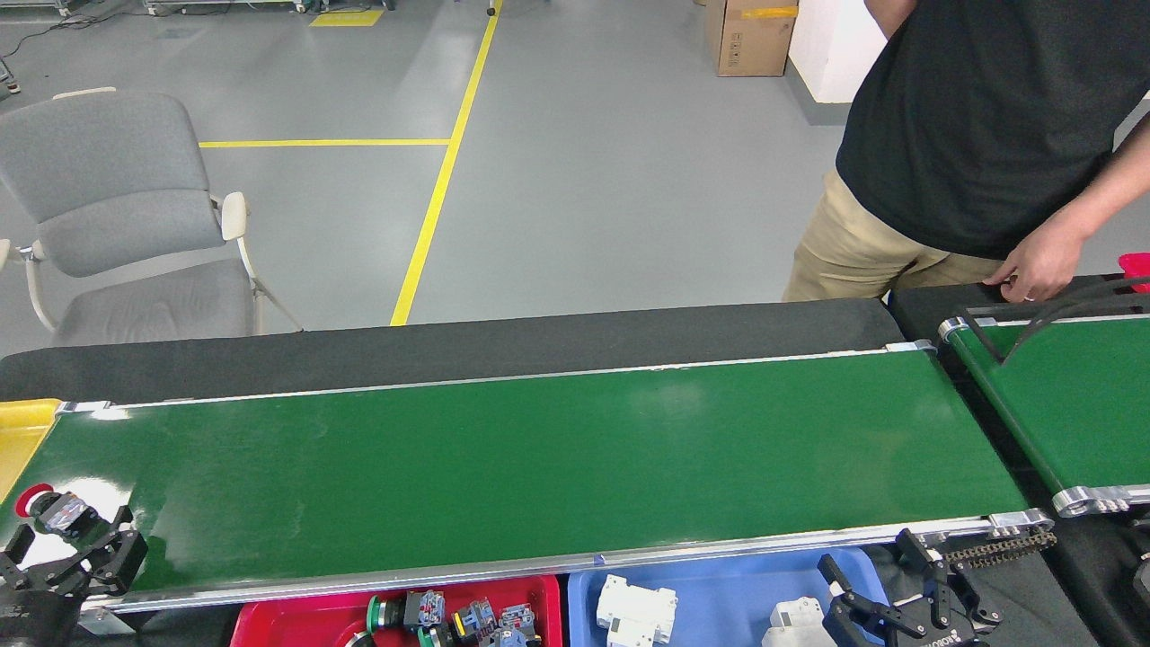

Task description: Pick switch part from conveyor to tray

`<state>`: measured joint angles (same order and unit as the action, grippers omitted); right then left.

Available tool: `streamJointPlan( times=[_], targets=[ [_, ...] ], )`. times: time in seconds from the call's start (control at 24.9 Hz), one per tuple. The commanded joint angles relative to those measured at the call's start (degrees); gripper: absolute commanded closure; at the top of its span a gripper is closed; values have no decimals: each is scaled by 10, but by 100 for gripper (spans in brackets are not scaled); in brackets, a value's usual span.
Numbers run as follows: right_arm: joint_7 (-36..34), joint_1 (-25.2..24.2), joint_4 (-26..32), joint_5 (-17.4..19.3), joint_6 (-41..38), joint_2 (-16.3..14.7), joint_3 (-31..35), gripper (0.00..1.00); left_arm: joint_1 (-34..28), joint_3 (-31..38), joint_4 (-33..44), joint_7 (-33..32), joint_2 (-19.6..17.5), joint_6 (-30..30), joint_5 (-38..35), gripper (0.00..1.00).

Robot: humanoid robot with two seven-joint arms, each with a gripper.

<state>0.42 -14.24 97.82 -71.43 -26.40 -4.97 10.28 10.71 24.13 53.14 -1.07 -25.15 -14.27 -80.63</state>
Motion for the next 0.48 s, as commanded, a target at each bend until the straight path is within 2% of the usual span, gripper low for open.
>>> streamJointPlan(
  times=[0.0, 0.2, 0.32, 0.44],
  targets=[
    [-1, 7, 7, 2, -3, -2, 1, 0, 29, 4, -42, 2, -31, 4, 2, 0],
    [5, 14, 7, 2, -4, -2, -2, 0, 101, -3, -174, 5, -71, 6, 2, 2],
    [16, 23, 6, 2, -4, -2, -4, 0, 109, -3, -199, 5, -75, 5, 2, 6],
    [16, 24, 5, 2, -4, -2, -10, 0, 109, -13, -211, 6, -69, 5, 2, 17]
  ],
)
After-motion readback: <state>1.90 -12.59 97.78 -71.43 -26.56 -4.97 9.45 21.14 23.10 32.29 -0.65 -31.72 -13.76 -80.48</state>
